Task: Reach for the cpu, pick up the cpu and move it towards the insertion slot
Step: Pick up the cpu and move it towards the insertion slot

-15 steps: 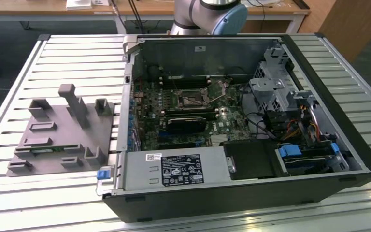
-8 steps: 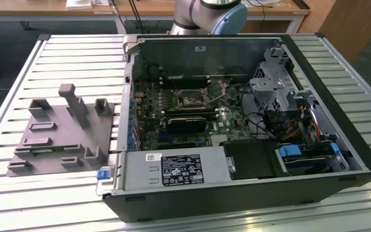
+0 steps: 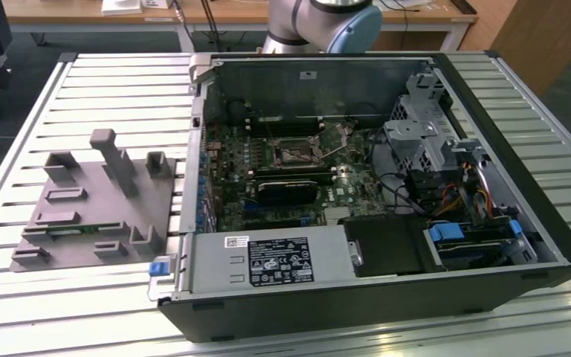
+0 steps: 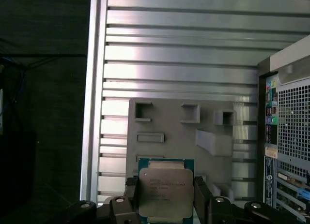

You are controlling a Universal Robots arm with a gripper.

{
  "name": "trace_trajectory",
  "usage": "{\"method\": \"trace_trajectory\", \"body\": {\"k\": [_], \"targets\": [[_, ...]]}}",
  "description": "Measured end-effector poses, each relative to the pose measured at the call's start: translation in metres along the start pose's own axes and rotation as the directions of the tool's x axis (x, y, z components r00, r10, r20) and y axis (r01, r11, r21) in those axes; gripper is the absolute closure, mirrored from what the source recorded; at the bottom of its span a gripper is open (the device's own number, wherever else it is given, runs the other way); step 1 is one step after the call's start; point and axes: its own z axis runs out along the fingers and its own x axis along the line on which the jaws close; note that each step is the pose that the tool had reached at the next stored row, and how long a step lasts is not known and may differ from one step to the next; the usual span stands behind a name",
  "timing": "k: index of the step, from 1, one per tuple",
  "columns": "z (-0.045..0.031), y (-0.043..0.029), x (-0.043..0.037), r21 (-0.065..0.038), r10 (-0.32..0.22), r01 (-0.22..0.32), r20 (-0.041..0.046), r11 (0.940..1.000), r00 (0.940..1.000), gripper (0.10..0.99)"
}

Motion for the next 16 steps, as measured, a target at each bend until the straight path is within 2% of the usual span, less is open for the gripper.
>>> {"method": "trace_trajectory", "body": {"k": [9,16], "targets": [[-0.0001,-0.0005,-0.0226,-0.002,0.0,0.0,0.0001,1.0,1.0,0.545],[-0.0002,-0.0008,-0.0366,-0.004,0.0,0.0,0.0,1.0,1.0,0.545]]}}
